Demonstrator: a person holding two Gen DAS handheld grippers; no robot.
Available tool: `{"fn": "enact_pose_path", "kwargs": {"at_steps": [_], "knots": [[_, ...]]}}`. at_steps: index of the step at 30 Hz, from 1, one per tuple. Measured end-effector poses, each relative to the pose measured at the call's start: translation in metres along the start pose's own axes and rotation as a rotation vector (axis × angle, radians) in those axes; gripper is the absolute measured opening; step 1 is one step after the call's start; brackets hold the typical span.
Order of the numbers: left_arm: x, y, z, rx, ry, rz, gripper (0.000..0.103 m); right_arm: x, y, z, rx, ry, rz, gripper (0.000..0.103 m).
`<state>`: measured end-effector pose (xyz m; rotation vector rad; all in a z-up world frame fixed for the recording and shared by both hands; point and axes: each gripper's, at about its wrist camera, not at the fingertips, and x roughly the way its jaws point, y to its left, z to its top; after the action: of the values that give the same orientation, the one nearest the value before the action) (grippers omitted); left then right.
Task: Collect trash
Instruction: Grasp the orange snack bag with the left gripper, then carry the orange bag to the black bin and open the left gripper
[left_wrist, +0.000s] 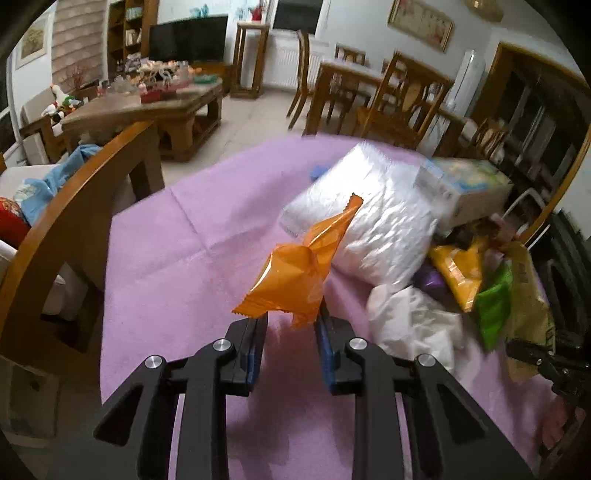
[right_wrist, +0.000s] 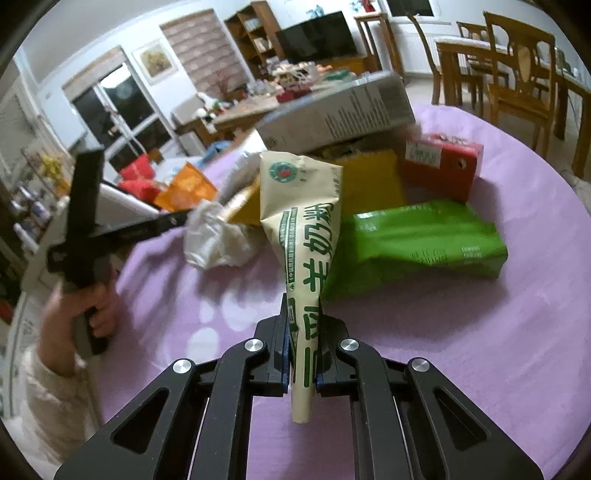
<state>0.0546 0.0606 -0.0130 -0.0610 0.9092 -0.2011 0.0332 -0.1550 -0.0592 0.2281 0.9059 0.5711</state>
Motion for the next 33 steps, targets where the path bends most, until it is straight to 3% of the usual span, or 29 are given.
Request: {"fn": "enact_pose_path", "kwargs": {"at_steps": [6, 11, 19, 25, 28, 33], "knots": [[-0.042, 0.002, -0.012, -0.062, -0.094, -0.098, 0.025, -0.033, -0.005, -0.004, 0.022, -0.046, 0.102, 0.010], [-0.071, -0.042, -0.015, -0.003, -0.116, -0.199, 0.026, -0.078, -0.028, -0.011, 0.029, -0.115, 0.081, 0.010], [-0.046, -0.180, -0.001, 0.161, -0.049, -0.413, 0.026, -0.181, -0.125, -0.044, 0.168, -0.280, -0.082, 0.010], [0.002, -0.318, 0.000, 0.317, 0.061, -0.625, 0.026, -0.266, -0.211, -0.106, 0.305, -0.395, -0.275, 0.010], [0.030, -0.380, -0.004, 0.392, 0.122, -0.695, 0.026, -0.290, -0.245, -0.134, 0.367, -0.415, -0.350, 0.010], [0.064, -0.443, -0.013, 0.468, 0.211, -0.755, 0.026, -0.310, -0.298, -0.181, 0.457, -0.410, -0.404, 0.010]]}}
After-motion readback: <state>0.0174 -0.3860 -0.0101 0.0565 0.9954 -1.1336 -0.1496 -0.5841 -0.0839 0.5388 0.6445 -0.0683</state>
